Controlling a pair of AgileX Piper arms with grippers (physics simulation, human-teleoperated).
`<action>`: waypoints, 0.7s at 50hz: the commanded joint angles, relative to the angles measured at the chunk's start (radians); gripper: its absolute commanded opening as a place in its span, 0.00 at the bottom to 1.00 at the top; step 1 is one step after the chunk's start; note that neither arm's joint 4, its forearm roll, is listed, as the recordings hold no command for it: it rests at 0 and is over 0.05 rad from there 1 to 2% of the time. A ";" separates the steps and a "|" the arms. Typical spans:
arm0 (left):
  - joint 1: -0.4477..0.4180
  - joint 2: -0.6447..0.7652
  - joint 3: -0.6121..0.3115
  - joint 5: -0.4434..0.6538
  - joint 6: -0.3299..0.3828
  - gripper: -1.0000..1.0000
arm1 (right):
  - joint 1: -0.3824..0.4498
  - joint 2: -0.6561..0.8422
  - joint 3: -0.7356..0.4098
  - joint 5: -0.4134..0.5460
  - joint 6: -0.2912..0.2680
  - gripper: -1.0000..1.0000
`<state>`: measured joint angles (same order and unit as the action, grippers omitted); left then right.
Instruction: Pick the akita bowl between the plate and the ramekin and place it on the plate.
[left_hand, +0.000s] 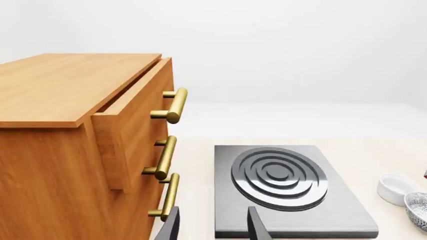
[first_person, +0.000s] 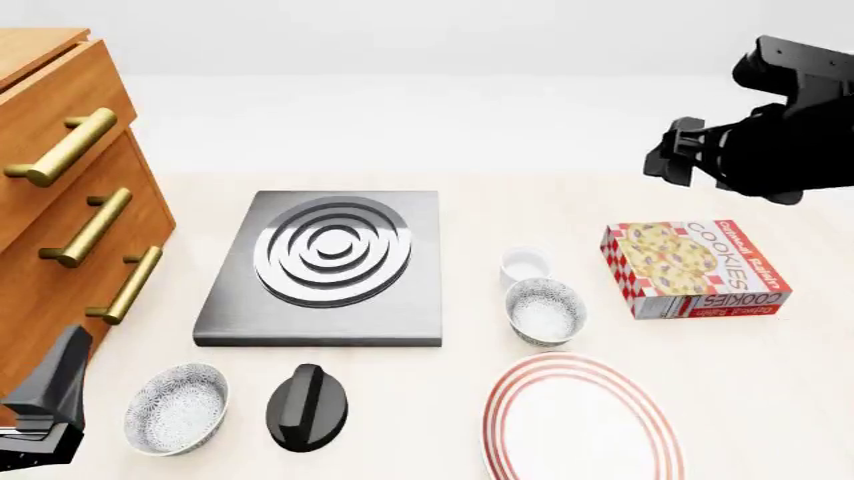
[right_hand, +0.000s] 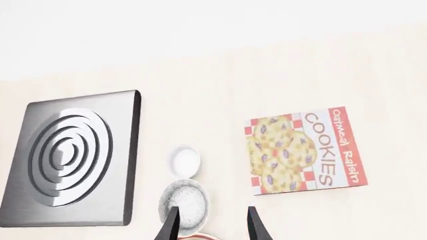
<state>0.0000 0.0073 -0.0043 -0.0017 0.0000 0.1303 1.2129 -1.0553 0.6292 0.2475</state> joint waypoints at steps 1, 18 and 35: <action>0.000 0.000 0.000 0.000 0.000 1.00 | -0.011 0.070 0.035 -0.077 0.002 1.00; 0.000 0.000 0.000 0.000 0.000 1.00 | -0.018 0.151 0.067 -0.157 0.002 1.00; 0.000 0.000 0.000 0.000 0.000 1.00 | -0.019 0.166 0.129 -0.202 -0.010 1.00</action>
<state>0.0000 0.0073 -0.0043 -0.0017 0.0000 0.1104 1.3666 -0.9600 0.4555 0.2442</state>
